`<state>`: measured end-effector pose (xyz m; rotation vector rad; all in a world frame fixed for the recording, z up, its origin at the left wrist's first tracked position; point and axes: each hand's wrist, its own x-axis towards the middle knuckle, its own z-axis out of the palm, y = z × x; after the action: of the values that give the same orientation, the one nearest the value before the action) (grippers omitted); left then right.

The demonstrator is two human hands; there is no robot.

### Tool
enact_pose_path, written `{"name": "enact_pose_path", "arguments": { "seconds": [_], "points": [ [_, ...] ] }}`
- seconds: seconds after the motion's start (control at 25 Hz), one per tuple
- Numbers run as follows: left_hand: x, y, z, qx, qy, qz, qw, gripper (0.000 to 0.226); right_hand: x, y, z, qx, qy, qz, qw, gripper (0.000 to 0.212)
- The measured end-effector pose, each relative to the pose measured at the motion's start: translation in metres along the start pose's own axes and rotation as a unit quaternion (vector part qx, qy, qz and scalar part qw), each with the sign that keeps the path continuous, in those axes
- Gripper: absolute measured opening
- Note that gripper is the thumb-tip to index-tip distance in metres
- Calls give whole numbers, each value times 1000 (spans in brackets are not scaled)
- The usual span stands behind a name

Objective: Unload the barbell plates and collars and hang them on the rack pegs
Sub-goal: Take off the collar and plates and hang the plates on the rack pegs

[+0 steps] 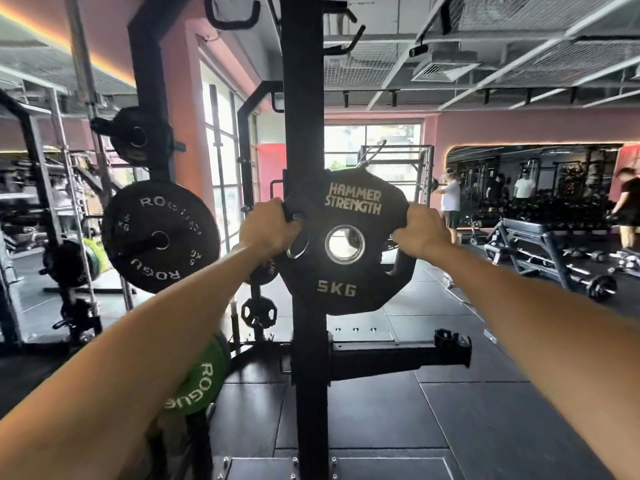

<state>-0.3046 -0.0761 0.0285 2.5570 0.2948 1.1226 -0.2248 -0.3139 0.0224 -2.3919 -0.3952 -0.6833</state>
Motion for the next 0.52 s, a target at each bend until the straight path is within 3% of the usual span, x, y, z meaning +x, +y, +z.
{"name": "enact_pose_path", "arguments": {
  "seconds": [0.16, 0.32, 0.52],
  "points": [
    [-20, -31, -52, -13, 0, -25, 1000, 33, -30, -54, -3, 5, -6, -31, 999, 16],
    [-38, -80, -106, 4, 12, -37, 999, 19, -53, -119, 18, 12, -7, -52, 999, 15],
    [-52, -189, -179, 30, 23, -40, 998, 36, -90, -227, 69, -8, -7, -87, 996, 13]
  ]
}}
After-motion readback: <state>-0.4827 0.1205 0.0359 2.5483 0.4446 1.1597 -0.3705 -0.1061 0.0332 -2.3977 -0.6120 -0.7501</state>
